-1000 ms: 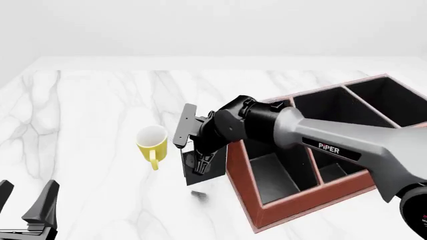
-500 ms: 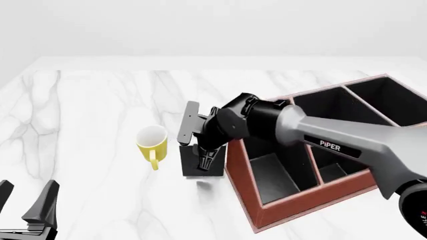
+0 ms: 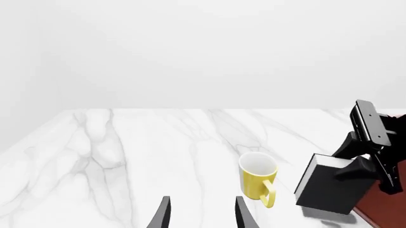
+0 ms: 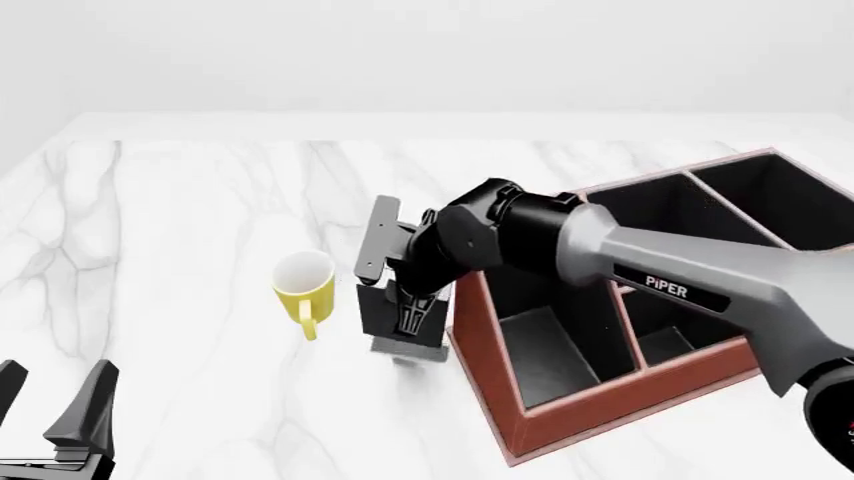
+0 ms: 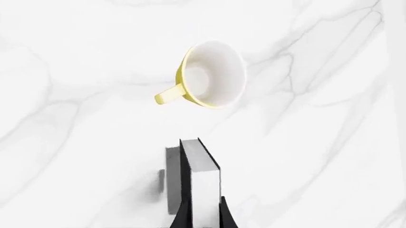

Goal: Pick up the book and place it in the back compartment of the caddy.

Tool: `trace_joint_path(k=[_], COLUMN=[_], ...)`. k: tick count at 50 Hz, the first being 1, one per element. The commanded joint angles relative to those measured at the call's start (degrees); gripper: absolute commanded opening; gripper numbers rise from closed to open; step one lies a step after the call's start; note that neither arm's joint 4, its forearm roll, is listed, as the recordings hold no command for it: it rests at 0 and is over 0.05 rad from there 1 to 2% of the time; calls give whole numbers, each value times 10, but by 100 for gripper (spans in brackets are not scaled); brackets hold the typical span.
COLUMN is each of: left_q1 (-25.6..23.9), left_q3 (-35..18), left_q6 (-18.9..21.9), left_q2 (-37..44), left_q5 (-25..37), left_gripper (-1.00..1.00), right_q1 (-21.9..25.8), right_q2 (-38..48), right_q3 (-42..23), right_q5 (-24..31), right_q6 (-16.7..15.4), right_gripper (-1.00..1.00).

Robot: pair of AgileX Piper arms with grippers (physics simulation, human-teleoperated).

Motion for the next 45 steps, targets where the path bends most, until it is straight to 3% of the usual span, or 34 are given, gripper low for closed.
trace_joint_path(k=[1, 6, 11, 27, 33, 45], left_q1=[0, 0, 0, 0, 0, 0], left_q3=[0, 0, 0, 0, 0, 0], left_q6=[0, 0, 0, 0, 0, 0], left_q2=[0, 0, 0, 0, 0, 0], left_q5=[0, 0, 0, 0, 0, 0], left_gripper=[100, 100, 100, 100, 100, 100], right_q1=[3, 8, 23, 45, 60, 89], right_q2=[-14, -29, -48, -128, -183, -254], right_q3=[-11, -19, -34, -39, -37, -65], right_q5=[8, 21, 46, 97, 134, 207], right_q6=[10, 12, 36, 13, -7, -16], right_gripper=[-100, -100, -100, -100, -100, -100])
